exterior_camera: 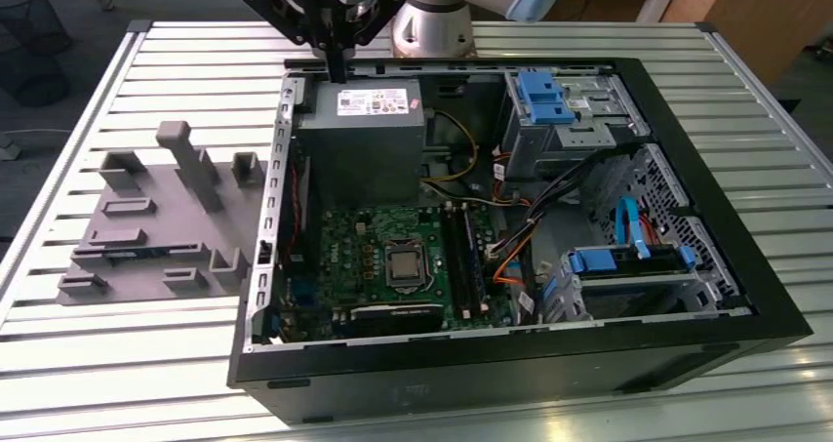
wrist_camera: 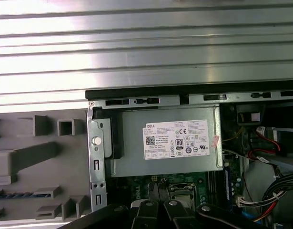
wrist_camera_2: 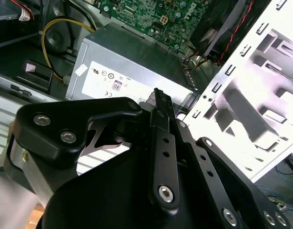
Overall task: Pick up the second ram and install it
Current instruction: 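Reach for the second ram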
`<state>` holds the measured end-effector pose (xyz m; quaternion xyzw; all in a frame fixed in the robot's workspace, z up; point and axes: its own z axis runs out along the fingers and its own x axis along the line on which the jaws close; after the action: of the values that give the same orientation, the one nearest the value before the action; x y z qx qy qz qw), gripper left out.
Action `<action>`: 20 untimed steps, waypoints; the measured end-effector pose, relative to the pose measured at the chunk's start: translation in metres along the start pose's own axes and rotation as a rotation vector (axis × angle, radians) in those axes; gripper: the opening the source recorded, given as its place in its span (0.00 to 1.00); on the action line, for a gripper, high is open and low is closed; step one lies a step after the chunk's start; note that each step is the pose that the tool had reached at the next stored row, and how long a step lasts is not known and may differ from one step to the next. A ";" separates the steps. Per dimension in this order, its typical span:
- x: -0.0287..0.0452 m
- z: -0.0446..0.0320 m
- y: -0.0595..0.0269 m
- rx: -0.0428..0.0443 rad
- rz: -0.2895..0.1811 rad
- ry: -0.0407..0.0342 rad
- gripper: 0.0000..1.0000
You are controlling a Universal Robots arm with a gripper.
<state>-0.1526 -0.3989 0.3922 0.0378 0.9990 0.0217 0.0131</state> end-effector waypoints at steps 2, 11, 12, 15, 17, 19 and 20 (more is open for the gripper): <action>0.0007 0.0000 0.0000 0.0001 0.000 0.0001 0.11; 0.0045 0.0002 -0.0003 0.0000 0.000 0.0000 0.11; 0.0049 0.0002 -0.0004 0.0000 0.000 0.0000 0.11; 0.0062 0.0002 -0.0005 0.0000 0.000 0.0000 0.11; 0.0071 0.0002 -0.0005 0.0001 0.000 0.0001 0.11; 0.0081 0.0003 -0.0006 0.0000 0.000 0.0000 0.11; 0.0086 0.0003 -0.0007 0.0000 0.000 0.0000 0.11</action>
<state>-0.1612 -0.3989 0.3917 0.0379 0.9990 0.0217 0.0130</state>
